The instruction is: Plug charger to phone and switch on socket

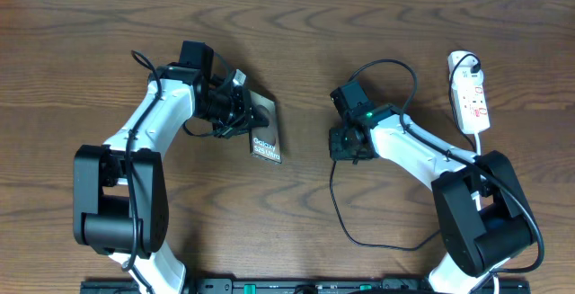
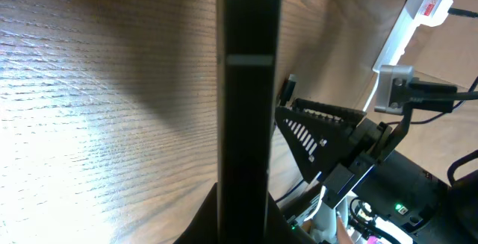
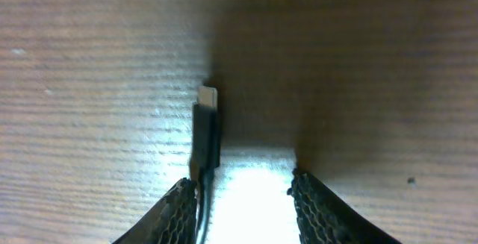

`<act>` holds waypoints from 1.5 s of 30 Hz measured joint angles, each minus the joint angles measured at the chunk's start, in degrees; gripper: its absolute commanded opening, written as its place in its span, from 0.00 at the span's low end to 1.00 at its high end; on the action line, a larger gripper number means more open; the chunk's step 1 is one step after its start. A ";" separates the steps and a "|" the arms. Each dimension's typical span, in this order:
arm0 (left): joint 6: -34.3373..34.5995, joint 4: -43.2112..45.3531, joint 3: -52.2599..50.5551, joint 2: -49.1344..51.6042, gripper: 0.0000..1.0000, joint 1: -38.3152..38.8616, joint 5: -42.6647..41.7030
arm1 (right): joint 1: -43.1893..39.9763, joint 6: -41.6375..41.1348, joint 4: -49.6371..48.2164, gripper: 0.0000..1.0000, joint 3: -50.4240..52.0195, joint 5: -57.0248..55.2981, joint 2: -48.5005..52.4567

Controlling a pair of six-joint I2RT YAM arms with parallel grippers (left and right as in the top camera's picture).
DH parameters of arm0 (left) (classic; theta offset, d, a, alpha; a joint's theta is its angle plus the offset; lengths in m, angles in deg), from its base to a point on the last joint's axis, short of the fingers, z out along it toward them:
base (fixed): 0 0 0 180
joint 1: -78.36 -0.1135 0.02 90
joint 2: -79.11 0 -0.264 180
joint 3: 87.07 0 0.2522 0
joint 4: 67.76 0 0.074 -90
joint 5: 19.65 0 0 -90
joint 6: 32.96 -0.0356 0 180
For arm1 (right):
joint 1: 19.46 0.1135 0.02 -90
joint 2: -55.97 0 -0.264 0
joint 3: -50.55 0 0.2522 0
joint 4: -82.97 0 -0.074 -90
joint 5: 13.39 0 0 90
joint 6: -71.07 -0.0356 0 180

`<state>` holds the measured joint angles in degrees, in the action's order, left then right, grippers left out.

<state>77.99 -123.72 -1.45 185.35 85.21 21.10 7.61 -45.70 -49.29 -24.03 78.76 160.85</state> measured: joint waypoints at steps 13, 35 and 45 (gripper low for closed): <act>0.00 0.00 0.00 0.00 0.07 0.00 0.00 | 0.02 -0.35 0.13 0.23 0.02 3.15 0.00; -1.95 2.64 0.00 0.00 0.07 0.00 -0.15 | 0.07 -1.57 -2.23 0.01 0.02 4.85 0.00; -1.81 7.17 0.00 0.00 0.07 0.00 -0.17 | 0.07 1.62 -3.23 0.01 0.02 8.39 0.00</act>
<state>76.18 -116.55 -1.45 185.35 85.21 20.92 7.68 -44.08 -52.53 -24.01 87.15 160.85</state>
